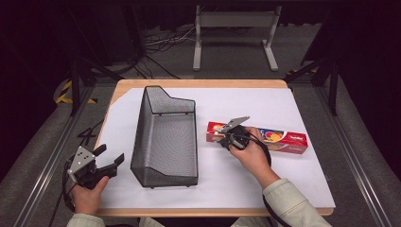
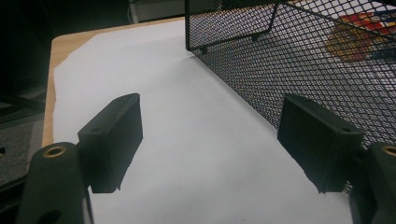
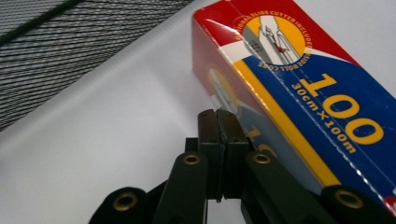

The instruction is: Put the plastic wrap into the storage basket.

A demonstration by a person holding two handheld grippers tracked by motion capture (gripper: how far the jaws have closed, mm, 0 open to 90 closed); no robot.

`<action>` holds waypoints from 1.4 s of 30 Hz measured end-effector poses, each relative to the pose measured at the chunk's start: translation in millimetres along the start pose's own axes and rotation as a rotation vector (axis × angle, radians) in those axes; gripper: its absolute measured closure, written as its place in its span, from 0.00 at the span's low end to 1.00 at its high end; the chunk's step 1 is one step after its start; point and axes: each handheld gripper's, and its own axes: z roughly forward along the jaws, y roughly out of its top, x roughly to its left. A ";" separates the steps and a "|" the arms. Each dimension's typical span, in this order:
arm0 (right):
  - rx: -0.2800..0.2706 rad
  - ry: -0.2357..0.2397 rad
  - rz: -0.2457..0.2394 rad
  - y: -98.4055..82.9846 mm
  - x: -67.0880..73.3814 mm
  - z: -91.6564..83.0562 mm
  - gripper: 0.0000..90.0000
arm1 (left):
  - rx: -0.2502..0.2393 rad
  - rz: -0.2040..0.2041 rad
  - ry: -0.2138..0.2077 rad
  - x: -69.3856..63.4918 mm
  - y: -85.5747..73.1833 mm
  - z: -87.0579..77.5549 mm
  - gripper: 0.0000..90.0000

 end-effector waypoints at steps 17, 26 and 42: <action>-0.036 -0.025 0.052 -13.4 -33.7 -58.1 1.00 | 0.006 0.003 -0.002 -1.1 0.5 1.8 0.25; -0.057 -0.069 0.113 -21.3 -59.8 -79.6 1.00 | 0.006 0.003 -0.002 -1.6 0.5 2.2 0.25; -0.024 -0.180 0.226 -37.4 -117.3 -100.5 1.00 | 0.015 0.009 -0.001 -2.3 0.6 2.4 0.25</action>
